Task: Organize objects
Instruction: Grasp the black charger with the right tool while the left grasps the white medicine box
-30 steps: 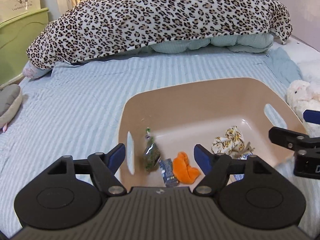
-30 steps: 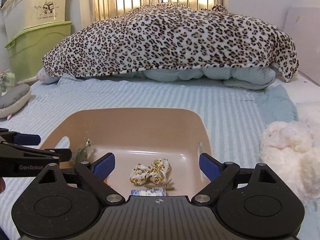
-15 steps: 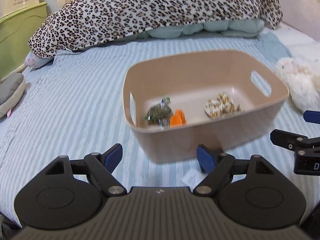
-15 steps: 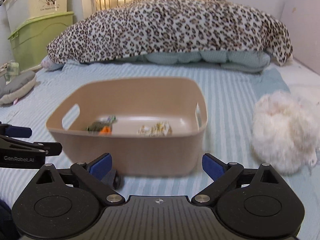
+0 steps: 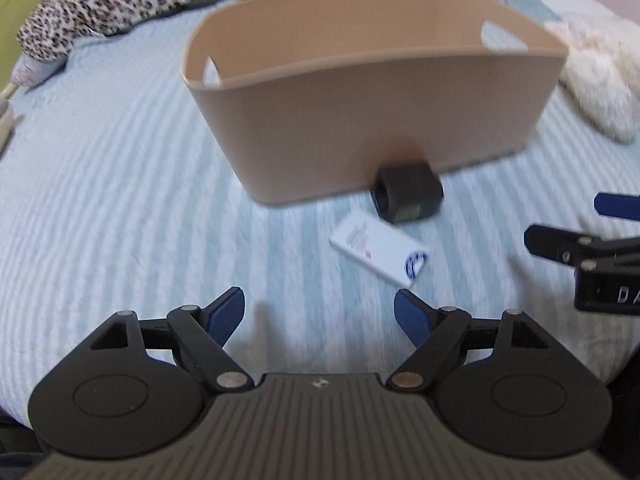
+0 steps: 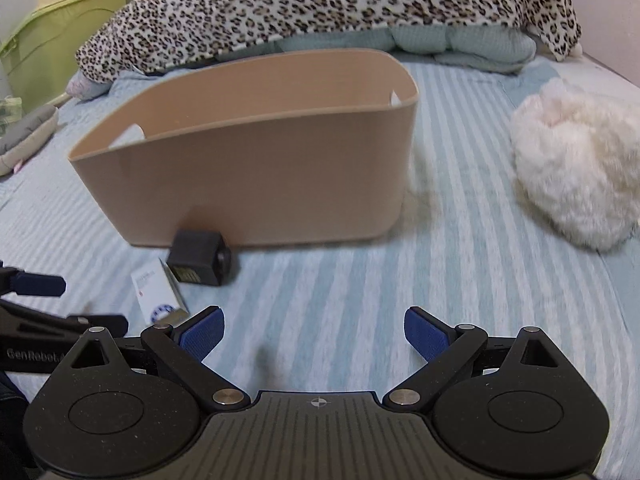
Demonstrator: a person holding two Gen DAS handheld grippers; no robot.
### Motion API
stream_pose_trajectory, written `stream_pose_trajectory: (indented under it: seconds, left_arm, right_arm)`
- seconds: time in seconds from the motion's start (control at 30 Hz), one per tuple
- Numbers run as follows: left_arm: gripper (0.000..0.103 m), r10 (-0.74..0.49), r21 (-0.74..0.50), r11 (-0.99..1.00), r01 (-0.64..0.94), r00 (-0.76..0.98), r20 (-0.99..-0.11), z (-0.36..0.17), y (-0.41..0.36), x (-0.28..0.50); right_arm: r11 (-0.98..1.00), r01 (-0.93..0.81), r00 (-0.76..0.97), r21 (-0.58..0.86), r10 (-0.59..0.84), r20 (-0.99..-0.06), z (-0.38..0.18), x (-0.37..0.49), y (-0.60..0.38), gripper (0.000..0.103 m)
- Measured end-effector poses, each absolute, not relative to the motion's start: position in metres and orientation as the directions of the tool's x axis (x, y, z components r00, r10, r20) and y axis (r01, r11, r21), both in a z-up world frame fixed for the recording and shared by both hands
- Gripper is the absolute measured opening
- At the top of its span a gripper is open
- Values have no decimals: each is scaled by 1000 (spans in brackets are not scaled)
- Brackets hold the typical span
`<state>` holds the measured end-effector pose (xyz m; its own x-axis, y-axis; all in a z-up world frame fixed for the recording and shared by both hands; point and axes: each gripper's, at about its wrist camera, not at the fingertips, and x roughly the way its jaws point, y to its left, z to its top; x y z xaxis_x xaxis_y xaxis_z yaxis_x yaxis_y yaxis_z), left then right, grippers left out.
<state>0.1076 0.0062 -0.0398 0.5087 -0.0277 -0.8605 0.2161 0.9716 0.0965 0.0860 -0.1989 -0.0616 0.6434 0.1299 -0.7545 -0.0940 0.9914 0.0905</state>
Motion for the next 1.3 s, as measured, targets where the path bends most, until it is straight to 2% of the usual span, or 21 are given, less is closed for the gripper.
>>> stream_pose_trajectory:
  seconds: [0.23, 0.37, 0.6, 0.9, 1.03, 1.13, 1.3]
  left_arm:
    - [83, -45, 75, 968, 239, 461, -886, -62, 1, 110]
    - [90, -60, 62, 968, 244, 461, -885, -65, 0, 112]
    - [95, -82, 48, 966, 253, 478, -874, -67, 0, 113]
    - [95, -106, 29, 969, 246, 519, -848, -67, -7, 126]
    - [95, -89, 57, 968, 246, 544, -834, -66, -11, 133]
    - [89, -38, 95, 976, 195, 588, -808, -63, -8, 134]
    - [76, -22, 72, 988, 139, 578, -816, -62, 11, 140]
  right_arm:
    - [994, -61, 618, 87, 106, -779, -78, 87, -205, 100]
    - [995, -52, 603, 86, 100, -791, -85, 90, -206, 101]
    - [995, -48, 593, 82, 94, -799, -90, 91, -207, 101]
    - [996, -38, 595, 85, 91, -799, -92, 95, -209, 102]
    - [996, -39, 594, 78, 86, -800, -93, 97, -208, 102]
    - [996, -42, 595, 75, 85, -799, -93, 101, -207, 102]
    - [996, -53, 596, 76, 92, -797, -92, 107, -200, 103]
